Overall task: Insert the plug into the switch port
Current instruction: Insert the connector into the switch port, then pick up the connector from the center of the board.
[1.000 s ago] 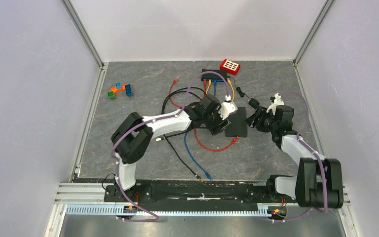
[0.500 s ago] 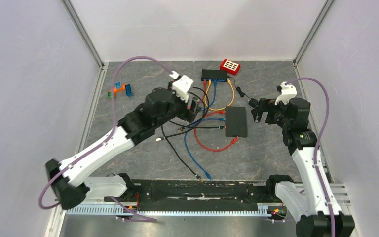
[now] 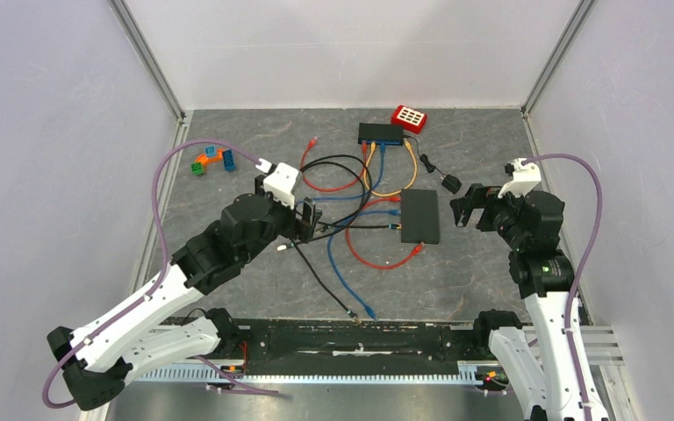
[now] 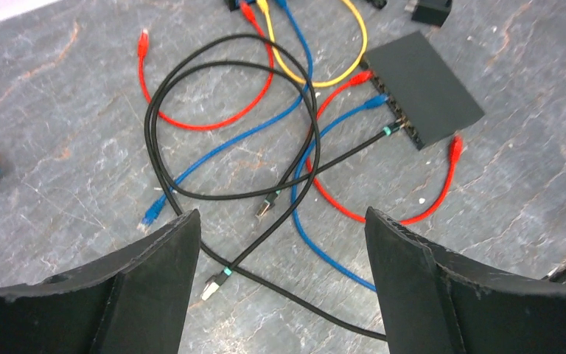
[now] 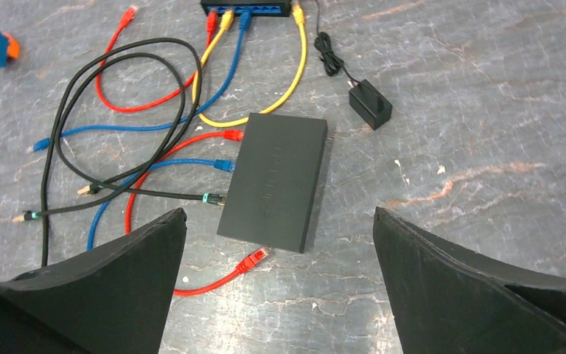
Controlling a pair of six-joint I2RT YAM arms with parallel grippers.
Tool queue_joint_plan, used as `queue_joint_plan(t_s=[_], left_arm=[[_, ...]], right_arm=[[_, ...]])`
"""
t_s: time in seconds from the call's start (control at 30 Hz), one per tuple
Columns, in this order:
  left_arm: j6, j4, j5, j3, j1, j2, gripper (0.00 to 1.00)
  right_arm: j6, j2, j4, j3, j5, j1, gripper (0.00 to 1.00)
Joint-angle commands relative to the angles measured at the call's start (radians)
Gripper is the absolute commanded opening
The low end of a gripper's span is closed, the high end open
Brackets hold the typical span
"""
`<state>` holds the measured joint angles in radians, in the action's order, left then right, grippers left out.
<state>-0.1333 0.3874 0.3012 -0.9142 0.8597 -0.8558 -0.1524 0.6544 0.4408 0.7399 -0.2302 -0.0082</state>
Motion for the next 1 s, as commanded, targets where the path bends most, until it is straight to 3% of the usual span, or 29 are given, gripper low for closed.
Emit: queue_joint_plan(t_s=[0.0,0.23,0.53,0.97], left_arm=[[-0.030,-0.028,-0.001,0.014,0.001,-0.025,0.86],[-0.014,-0.018,-0.019,0.003,-0.001,-0.061,0.86],[-0.043,0.052,-0.039,-0.073,0.000,-0.038,0.86],[-0.038,0.010,-0.035,-0.057,0.000,0.010,0.86]], right_arm=[[-0.086,0.001,0.046,-0.031,0.086,0.003,0.98],[-0.060,-0.012,0.067,-0.064,0.085,0.003,0.98],[0.000,-0.021,0.077,0.055,0.087,0.004,0.98],[-0.003,-0.036,0.071,0.065,0.093,0.002,0.98]])
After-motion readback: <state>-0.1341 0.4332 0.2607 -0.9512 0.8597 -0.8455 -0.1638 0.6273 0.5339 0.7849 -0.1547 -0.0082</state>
